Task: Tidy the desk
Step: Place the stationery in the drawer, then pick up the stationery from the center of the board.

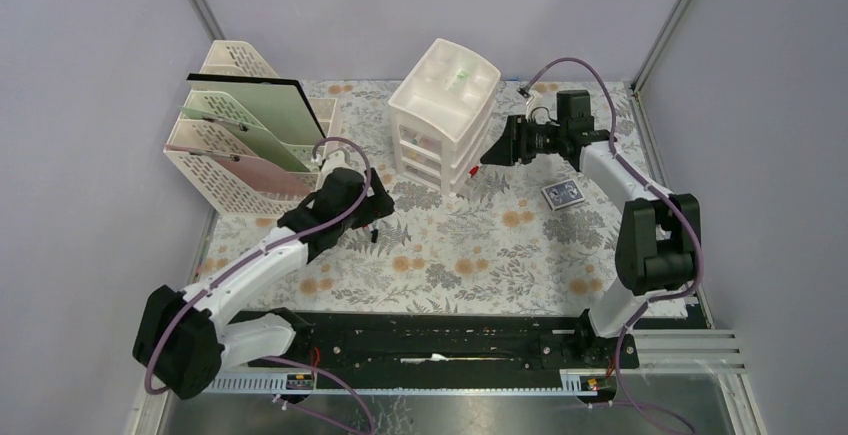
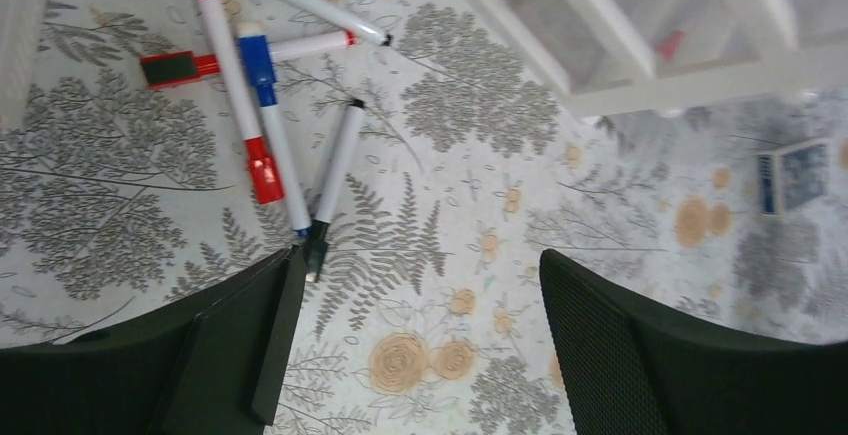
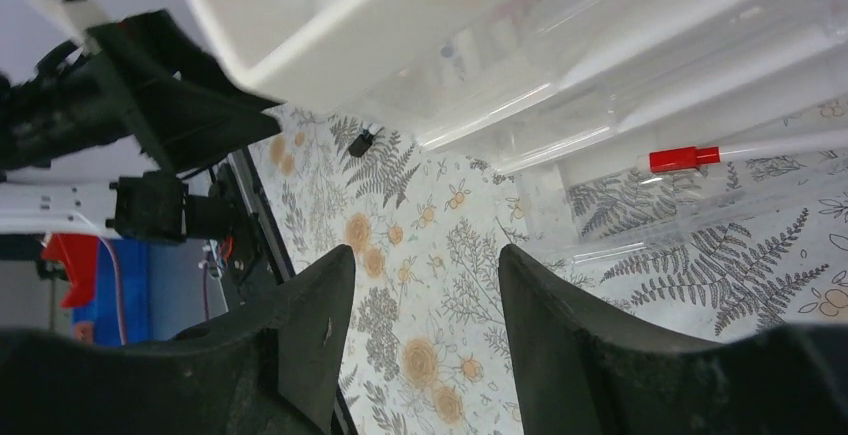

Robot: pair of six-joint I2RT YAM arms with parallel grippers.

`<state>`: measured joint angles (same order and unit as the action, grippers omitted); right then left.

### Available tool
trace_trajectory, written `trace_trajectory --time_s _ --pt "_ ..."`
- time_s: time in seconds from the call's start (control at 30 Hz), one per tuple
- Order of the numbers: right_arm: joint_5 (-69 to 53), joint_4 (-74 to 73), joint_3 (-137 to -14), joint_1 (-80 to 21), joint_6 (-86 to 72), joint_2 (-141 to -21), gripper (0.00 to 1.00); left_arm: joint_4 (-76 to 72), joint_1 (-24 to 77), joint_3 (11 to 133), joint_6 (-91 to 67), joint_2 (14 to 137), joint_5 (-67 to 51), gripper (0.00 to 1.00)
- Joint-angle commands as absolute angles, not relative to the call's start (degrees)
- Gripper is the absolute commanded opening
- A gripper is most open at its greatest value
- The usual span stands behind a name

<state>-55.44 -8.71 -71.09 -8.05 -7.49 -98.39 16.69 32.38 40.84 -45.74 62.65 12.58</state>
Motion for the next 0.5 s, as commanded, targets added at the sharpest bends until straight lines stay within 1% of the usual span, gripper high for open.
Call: trace_trajectory --time_s 0.0,0.1,0.23,0.27,0.33,0.47 --pt "-57.96 -11.01 -67.47 -6.84 1.19 -93.75 0.62 21.42 32.06 46.21 -47.06 67.36 18.14 0.85" --pt "-57.64 -10.99 -66.36 -5.97 1.80 -93.26 0.63 23.66 32.08 48.07 -46.68 71.78 20.12 0.65" --pt "-57.68 -11.03 -66.42 -5.12 1.61 -93.48 0.63 26.00 32.08 49.81 -46.06 76.66 24.81 0.45" --pt "-57.66 -10.99 -66.52 -5.01 1.52 -93.62 0.63 26.28 32.07 50.14 -45.73 77.75 25.73 0.42" --pt "-57.74 -10.92 -66.53 -4.93 1.33 -93.92 0.63 26.23 31.99 50.69 -45.02 79.66 27.43 0.39" --pt "-57.92 -10.34 -66.15 -4.92 0.92 -93.95 0.63 25.75 31.76 51.76 -43.45 82.50 28.98 0.39"
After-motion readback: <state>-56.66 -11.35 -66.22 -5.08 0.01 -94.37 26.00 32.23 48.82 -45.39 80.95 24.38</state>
